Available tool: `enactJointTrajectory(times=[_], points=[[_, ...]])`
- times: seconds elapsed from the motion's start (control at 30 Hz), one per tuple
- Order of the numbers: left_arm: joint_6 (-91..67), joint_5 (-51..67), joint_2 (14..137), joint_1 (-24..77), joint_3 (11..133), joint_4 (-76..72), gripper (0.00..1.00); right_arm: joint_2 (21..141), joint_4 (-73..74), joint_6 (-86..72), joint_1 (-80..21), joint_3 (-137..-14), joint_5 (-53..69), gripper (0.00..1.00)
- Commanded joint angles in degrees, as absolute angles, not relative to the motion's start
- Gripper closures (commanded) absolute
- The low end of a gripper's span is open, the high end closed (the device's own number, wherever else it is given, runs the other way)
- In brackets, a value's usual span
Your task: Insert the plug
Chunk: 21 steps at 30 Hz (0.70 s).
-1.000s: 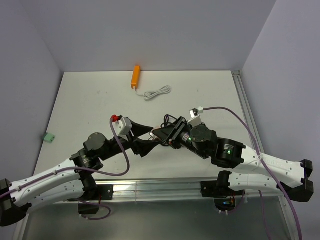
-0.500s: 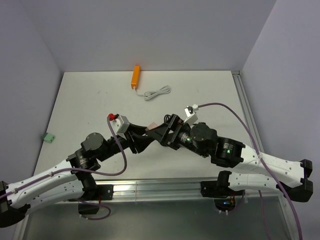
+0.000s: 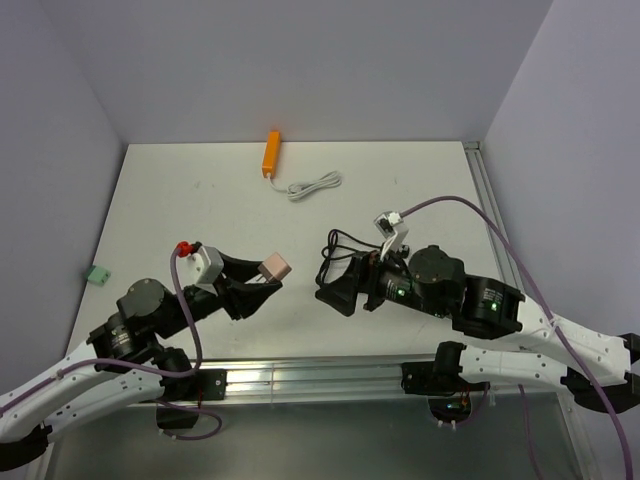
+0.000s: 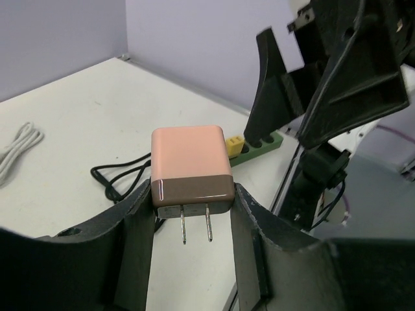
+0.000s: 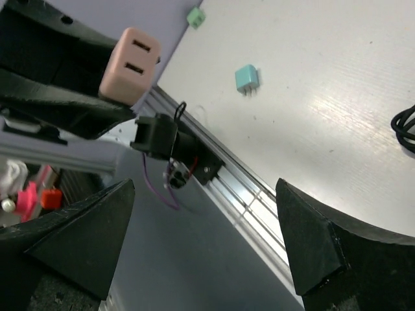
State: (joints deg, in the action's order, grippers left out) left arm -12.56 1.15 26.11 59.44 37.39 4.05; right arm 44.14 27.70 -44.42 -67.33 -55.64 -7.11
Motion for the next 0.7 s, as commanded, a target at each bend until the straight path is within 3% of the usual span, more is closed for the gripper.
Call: enactJointTrajectory(times=[0.0,0.2,0.67], points=[[-7.4,2.7,28.1,59.4,41.9,8.7,1.00,46.8,30.2,-37.0,-65.5,-63.6,0.5,0.04],[-2.8,6.2,29.4,59.4,43.0,7.0,1.00,58.4,35.5,-38.8,-60.0,-74.9,15.7,0.11],[2.5,13.6,28.0,59.4,43.0,7.4,1.00,64.1,20.4,-46.4,-49.8,-69.8,43.0,0.28]])
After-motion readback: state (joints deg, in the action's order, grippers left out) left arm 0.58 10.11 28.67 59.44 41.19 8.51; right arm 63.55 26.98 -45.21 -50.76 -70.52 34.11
